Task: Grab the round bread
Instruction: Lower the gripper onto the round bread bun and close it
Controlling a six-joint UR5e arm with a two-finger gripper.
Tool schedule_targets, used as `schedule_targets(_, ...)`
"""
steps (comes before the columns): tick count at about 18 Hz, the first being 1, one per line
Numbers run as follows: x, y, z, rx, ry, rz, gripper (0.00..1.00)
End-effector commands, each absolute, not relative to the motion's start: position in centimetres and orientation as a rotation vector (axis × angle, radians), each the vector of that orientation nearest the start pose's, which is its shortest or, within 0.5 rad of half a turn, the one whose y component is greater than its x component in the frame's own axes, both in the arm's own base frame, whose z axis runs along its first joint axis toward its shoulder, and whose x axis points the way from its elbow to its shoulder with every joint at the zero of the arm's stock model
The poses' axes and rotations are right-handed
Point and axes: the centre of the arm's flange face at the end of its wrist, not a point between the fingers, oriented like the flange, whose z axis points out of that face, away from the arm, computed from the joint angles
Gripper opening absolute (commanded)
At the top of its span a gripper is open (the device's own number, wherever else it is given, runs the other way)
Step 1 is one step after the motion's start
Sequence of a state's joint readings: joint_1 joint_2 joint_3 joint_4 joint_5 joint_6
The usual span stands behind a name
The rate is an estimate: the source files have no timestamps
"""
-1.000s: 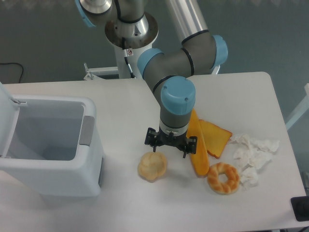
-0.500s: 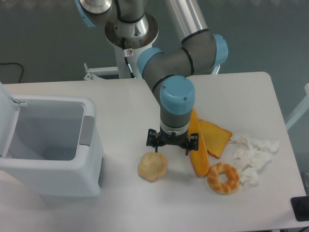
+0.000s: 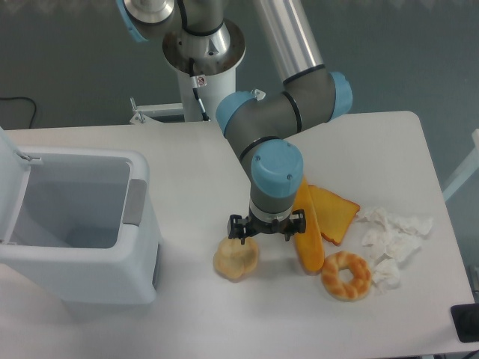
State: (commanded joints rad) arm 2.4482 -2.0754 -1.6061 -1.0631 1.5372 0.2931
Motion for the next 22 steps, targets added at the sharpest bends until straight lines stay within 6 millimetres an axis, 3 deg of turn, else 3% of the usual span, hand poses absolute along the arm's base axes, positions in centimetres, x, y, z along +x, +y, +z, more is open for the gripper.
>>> schedule_targets(10,-39.7,53.0,20.4,-2.982,-0.956,-0.206,1.0)
schedule_targets(12,-39.8,53.0,20.2,-2.984,-0.954,-0.208,0.92)
schedule_targets(14,-39.8,53.0,20.1,-2.988,-0.951,-0.208,0.81)
schedule_targets(22,-40.6,53.7,21.1,-2.971,-0.927,-0.18,0.81)
